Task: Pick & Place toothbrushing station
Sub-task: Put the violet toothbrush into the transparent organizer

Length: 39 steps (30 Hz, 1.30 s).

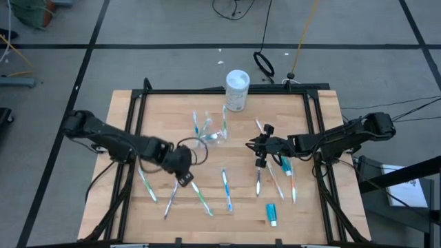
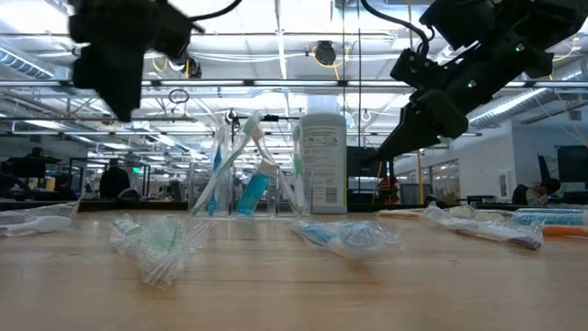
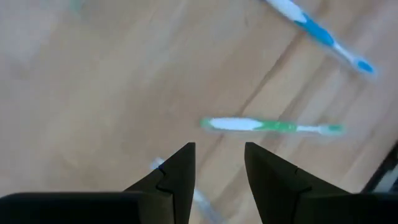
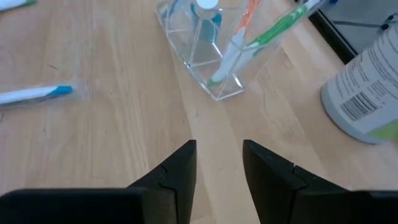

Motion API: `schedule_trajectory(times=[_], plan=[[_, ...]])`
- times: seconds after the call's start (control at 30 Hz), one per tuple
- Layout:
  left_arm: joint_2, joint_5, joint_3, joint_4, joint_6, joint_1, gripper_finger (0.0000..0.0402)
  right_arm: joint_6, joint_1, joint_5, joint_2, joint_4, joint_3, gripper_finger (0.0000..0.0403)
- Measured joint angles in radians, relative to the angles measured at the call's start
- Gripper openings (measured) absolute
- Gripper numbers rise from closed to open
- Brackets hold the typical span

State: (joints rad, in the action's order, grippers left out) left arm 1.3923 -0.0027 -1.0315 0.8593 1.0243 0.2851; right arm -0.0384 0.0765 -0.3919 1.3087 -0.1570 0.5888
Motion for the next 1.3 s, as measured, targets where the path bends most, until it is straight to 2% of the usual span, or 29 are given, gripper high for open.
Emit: schedule_trajectory(times=[0.17,0.3,0.47,0.7,0.9,1.17,1.3], plan=[[0.046,-0.005,0.075,-0.006,0.348,0.109,0.0145,0.043,-0.003,0.001,0.0,0.001,0.0,0.0119],[0.095,-0.007,0.126,-0.1,0.476,0.163,0.0145,0.098,-0.014,0.0,0.0,-0.025,0.0,0.0118],[0.173,0.003,0.142,-0.184,0.502,0.203,0.0145,0.131,-0.025,0.003,0.0,-0.091,0.0,0.0116],[0.258,0.135,0.141,-0.159,0.499,0.2,0.0145,0.13,-0.024,0.004,0.0,-0.1,0.0,0.0116],[0.284,0.136,0.137,-0.093,0.449,0.2,0.0142,0.13,-0.024,0.004,0.0,-0.101,0.0,0.0116],[0.266,0.124,0.125,-0.107,0.376,0.175,0.007,0.073,-0.024,0.004,0.0,-0.1,0.0,0.0116],[0.23,0.135,0.097,-0.104,0.291,0.158,0.0053,0.075,-0.024,0.004,0.0,-0.1,0.0,0.0116]])
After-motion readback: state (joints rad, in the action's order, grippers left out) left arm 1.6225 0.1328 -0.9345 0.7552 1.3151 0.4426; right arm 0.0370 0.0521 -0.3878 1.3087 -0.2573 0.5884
